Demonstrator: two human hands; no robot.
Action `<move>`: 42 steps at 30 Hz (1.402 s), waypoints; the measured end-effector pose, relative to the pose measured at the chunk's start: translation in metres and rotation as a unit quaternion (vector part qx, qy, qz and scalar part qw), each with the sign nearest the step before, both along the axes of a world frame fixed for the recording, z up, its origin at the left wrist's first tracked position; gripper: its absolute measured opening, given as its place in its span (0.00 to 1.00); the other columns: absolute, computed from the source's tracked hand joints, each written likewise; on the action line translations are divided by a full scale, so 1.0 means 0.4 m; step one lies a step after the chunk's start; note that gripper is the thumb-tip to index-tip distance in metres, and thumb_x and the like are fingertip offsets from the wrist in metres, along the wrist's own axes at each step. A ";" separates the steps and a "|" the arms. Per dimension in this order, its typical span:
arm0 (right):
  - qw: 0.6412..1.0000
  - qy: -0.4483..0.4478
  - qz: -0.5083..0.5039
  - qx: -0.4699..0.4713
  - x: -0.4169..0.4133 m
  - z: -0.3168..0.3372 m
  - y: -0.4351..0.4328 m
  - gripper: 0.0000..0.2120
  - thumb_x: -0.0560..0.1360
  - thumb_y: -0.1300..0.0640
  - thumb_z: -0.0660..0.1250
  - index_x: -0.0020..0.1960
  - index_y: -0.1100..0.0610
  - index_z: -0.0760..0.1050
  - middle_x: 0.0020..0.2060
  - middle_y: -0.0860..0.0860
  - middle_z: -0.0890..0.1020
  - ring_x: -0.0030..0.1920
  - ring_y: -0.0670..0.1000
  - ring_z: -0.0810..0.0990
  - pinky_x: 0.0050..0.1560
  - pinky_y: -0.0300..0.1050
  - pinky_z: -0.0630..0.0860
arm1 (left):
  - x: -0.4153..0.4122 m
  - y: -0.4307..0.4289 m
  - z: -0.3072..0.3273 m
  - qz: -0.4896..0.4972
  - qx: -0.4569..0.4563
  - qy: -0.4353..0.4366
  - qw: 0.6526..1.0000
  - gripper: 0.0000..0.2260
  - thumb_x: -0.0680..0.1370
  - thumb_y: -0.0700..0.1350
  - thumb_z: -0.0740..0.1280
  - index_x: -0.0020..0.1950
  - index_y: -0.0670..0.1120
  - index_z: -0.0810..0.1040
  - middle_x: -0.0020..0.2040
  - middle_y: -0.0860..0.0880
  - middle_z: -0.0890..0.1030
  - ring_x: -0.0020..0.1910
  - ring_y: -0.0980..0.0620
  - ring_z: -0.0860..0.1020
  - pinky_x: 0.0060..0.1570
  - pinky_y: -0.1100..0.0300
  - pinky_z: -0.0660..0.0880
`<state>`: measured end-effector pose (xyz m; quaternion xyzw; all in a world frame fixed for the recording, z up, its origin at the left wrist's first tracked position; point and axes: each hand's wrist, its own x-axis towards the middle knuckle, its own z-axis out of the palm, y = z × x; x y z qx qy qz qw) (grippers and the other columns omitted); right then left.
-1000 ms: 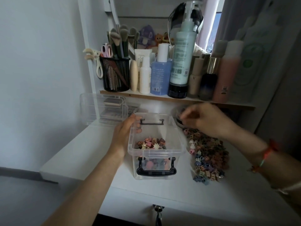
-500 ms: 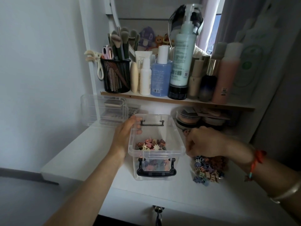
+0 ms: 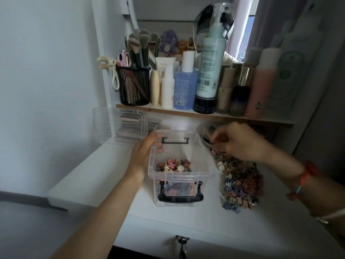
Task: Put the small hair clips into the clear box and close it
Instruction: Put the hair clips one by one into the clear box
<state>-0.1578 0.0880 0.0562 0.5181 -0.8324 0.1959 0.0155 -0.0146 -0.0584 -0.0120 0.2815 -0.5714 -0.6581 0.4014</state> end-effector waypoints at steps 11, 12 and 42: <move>0.996 0.047 -0.050 0.060 -0.012 -0.035 0.003 0.08 0.71 0.61 0.65 0.44 0.53 0.82 0.47 0.53 0.84 0.49 0.53 0.81 0.49 0.41 0.75 | 0.003 0.001 -0.002 -0.006 0.000 -0.003 1.000 0.11 0.79 0.49 0.59 0.42 0.50 0.78 0.39 0.49 0.79 0.38 0.51 0.77 0.46 0.54 0.71; 0.997 0.043 -0.045 0.047 -0.013 -0.022 0.003 0.07 0.71 0.60 0.66 0.45 0.54 0.82 0.47 0.53 0.84 0.50 0.52 0.81 0.47 0.39 0.74 | 0.003 0.002 -0.002 -0.005 0.001 -0.004 1.000 0.11 0.79 0.49 0.59 0.42 0.50 0.78 0.39 0.49 0.79 0.38 0.52 0.77 0.46 0.54 0.71; 0.996 0.034 -0.026 0.077 -0.043 -0.099 -0.022 0.08 0.71 0.63 0.65 0.41 0.54 0.82 0.41 0.51 0.85 0.45 0.50 0.82 0.49 0.44 0.77 | -0.004 -0.006 -0.007 -0.011 -0.005 0.001 1.000 0.11 0.79 0.49 0.59 0.42 0.50 0.78 0.39 0.49 0.79 0.38 0.51 0.77 0.51 0.53 0.70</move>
